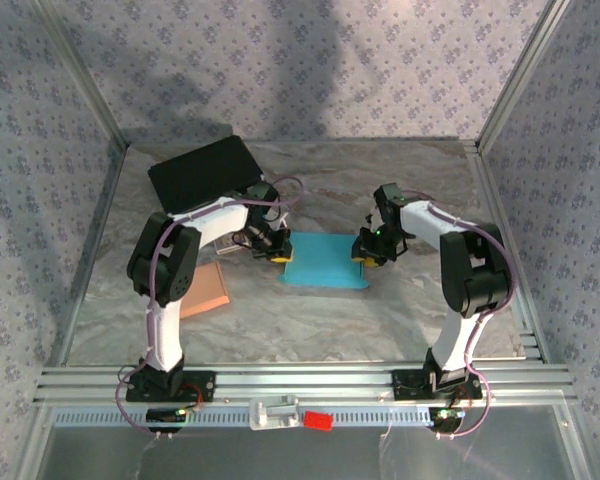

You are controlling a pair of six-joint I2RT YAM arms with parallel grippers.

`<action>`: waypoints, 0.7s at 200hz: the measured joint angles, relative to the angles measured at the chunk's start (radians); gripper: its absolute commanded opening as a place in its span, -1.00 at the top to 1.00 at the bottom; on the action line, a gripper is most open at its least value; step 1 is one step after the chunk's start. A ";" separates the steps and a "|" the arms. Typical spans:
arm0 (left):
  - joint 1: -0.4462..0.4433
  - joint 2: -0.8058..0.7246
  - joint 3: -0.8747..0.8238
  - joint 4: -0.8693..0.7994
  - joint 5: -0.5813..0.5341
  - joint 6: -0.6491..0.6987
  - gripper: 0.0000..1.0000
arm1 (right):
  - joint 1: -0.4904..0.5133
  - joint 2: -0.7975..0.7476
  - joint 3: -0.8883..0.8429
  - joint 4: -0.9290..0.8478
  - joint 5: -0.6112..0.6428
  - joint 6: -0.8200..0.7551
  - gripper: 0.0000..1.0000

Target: Fold the paper box

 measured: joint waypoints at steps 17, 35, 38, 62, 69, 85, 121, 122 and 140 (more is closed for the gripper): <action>0.014 -0.011 -0.035 0.040 0.037 -0.005 0.95 | -0.039 -0.038 -0.032 0.039 -0.036 0.017 -0.03; 0.031 -0.019 -0.067 0.081 0.077 -0.008 1.00 | -0.088 -0.063 -0.057 0.080 -0.090 0.020 -0.24; 0.035 -0.021 -0.072 0.089 0.085 -0.008 1.00 | -0.095 -0.063 -0.059 0.087 -0.100 0.024 -0.29; 0.058 -0.023 -0.107 0.135 0.142 -0.009 1.00 | -0.120 -0.063 -0.090 0.155 -0.163 0.026 -0.52; 0.066 -0.023 -0.114 0.145 0.155 -0.009 1.00 | -0.120 -0.063 -0.101 0.175 -0.180 0.027 -0.56; 0.078 -0.023 -0.127 0.161 0.182 -0.009 1.00 | -0.118 -0.063 -0.118 0.206 -0.212 0.028 -0.57; 0.091 -0.023 -0.148 0.187 0.210 -0.008 1.00 | -0.117 -0.044 -0.122 0.260 -0.281 0.025 -0.56; 0.092 -0.023 -0.148 0.187 0.211 -0.008 1.00 | -0.117 -0.043 -0.122 0.262 -0.282 0.025 -0.56; 0.099 -0.023 -0.159 0.203 0.228 -0.008 1.00 | -0.113 -0.031 -0.134 0.296 -0.325 0.025 -0.54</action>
